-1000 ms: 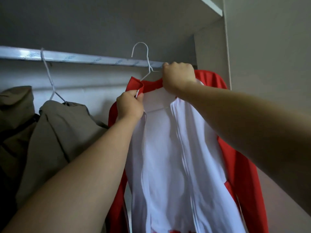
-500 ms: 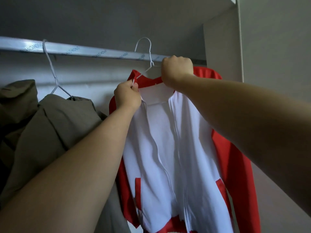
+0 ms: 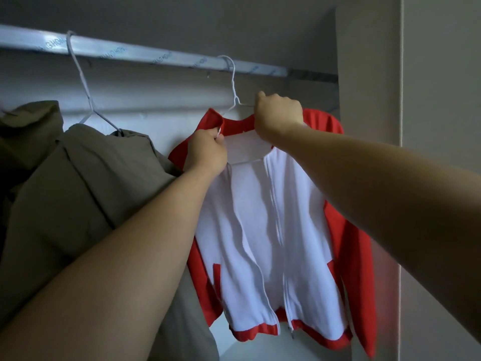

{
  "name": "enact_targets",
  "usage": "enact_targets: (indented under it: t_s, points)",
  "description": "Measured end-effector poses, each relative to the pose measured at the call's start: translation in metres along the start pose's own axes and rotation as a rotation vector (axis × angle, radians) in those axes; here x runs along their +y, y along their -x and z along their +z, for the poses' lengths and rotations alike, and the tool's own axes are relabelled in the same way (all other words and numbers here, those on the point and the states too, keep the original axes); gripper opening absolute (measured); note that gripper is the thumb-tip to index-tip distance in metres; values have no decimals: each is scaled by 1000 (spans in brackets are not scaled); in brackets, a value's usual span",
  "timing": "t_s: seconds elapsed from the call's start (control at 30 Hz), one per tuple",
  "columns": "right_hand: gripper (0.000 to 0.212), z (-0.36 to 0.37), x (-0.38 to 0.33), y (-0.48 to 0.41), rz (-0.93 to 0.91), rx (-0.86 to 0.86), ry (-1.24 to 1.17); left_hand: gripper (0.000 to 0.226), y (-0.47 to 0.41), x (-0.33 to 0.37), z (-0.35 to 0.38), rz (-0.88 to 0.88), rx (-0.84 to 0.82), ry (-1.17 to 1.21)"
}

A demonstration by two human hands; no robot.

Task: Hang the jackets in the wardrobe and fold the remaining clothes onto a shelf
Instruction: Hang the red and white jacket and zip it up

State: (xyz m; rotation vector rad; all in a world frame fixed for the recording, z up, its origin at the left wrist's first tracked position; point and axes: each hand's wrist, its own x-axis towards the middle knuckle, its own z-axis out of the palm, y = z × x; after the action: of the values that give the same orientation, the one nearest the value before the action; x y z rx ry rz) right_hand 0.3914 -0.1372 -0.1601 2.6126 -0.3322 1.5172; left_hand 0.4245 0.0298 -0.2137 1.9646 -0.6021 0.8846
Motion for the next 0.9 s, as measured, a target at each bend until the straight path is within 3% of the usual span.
enact_targets:
  t_s: [0.27, 0.4, 0.47, 0.7, 0.9]
  points:
    - [61, 17, -14, 45, 127, 90, -515, 19, 15, -2, -3, 108, -12, -177]
    - [55, 39, -17, 93, 131, 125, -650, 59, 46, -18, 18, 88, -23, -230]
    - [45, 56, -17, 123, 160, 88, -680, 68, 70, -26, 35, 48, -40, -174]
    - [23, 126, -11, 256, 230, -278, -624, 44, 163, -87, 92, -132, -273, -60]
    - [15, 166, -3, 399, 498, -850, -666, 26, 251, -170, 114, -507, -371, 35]
